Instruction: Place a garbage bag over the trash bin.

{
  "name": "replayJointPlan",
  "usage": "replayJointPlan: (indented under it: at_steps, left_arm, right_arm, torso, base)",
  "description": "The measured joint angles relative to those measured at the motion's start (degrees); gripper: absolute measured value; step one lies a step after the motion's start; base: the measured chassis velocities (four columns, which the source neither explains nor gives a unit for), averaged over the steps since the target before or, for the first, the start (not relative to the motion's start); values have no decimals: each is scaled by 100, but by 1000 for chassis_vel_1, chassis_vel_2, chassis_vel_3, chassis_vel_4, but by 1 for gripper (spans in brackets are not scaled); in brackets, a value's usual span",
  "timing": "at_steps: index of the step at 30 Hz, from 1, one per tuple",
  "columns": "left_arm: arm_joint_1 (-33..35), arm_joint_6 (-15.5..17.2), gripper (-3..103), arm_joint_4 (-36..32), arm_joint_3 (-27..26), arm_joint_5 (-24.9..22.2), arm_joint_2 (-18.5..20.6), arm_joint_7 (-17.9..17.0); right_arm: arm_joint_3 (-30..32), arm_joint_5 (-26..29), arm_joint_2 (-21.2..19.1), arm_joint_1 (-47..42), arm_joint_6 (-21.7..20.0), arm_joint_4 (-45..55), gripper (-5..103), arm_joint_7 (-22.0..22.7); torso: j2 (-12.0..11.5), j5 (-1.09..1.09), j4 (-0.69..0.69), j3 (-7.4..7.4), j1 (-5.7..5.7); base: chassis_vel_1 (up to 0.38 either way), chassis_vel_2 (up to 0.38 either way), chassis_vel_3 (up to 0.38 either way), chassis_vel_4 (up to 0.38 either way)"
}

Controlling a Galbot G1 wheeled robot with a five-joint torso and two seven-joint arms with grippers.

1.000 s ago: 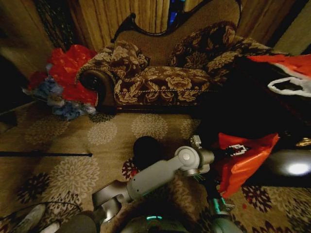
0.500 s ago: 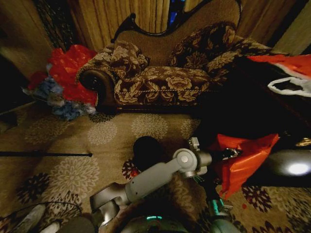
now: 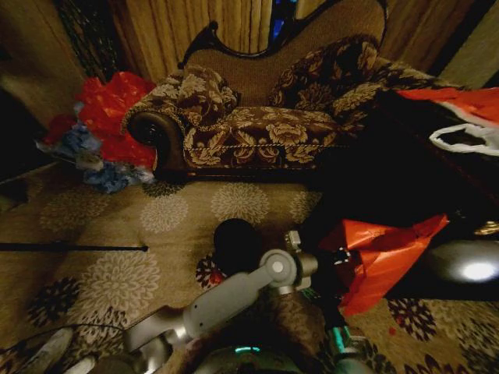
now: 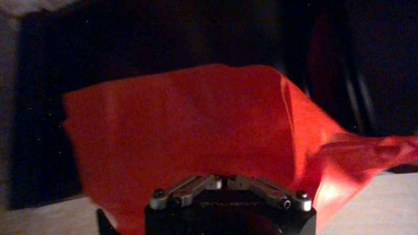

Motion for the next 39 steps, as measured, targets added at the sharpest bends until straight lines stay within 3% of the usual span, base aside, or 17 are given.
replayJointPlan:
  at_steps: [8,10,11,13,14,16,17,20,25,27,34,39]
  left_arm:
    - [405,162,0,-383,-332,237,783,-39]
    - [612,207,0,-496,-621,426,1141,46]
    - [612,207,0,-496,-621,426,1141,46]
    - [855,271,0,-573,-986,868,1520,228]
    - [855,271,0,-573,-986,868,1520,228]
    - [1162,322,0,-688,-1504,1220,1835,366]
    - [1162,322,0,-688,-1504,1220,1835,366]
    - [1619,505,0,-893,-2303,1450,2119,446]
    - [1978,682,0,-1038,-2895,1769,2461,500]
    - [2275,698,0,-1078,-3347,2130,2746,609]
    - [2589,451,0,-1038,-3618,2887,3018,776]
    - [2172,377,0,-1150,-3395,2973,2979,745]
  right_arm:
    - [-445,-208,-19,8,160,-193,100,-74]
    - [-574,-266,-42,14,185,-255,100,-93]
    - [-574,-266,-42,14,185,-255,100,-93]
    - [-648,-302,-102,14,214,-326,100,-125]
    - [-648,-302,-102,14,214,-326,100,-125]
    - [-696,-316,-180,17,228,-383,100,-147]
    - [-696,-316,-180,17,228,-383,100,-147]
    - [-721,-317,-246,49,231,-441,100,-160]
    - [-759,-326,-279,92,253,-521,100,-167]
    - [-801,-334,-271,124,266,-576,100,-170]
    - [-825,-313,-299,201,272,-592,100,-173]
    - [-702,-193,-423,193,273,-425,100,-173]
  torso:
    - [0,0,0,0,0]
    - [0,-1,0,0,0]
    - [0,-1,0,0,0]
    - [0,2,0,0,0]
    - [0,2,0,0,0]
    - [0,0,1,0,0]
    - [0,0,1,0,0]
    - [0,0,0,0,0]
    - [0,0,0,0,0]
    - [0,3,1,0,0]
    - [0,1,2,0,0]
    - [0,2,1,0,0]
  base:
    - [0,0,0,0]
    - [0,0,0,0]
    - [0,0,0,0]
    - [0,0,0,0]
    - [0,0,0,0]
    - [0,0,0,0]
    - [0,0,0,0]
    - [0,0,0,0]
    - [0,0,0,0]
    - [0,0,0,0]
    - [0,0,0,0]
    - [0,0,0,0]
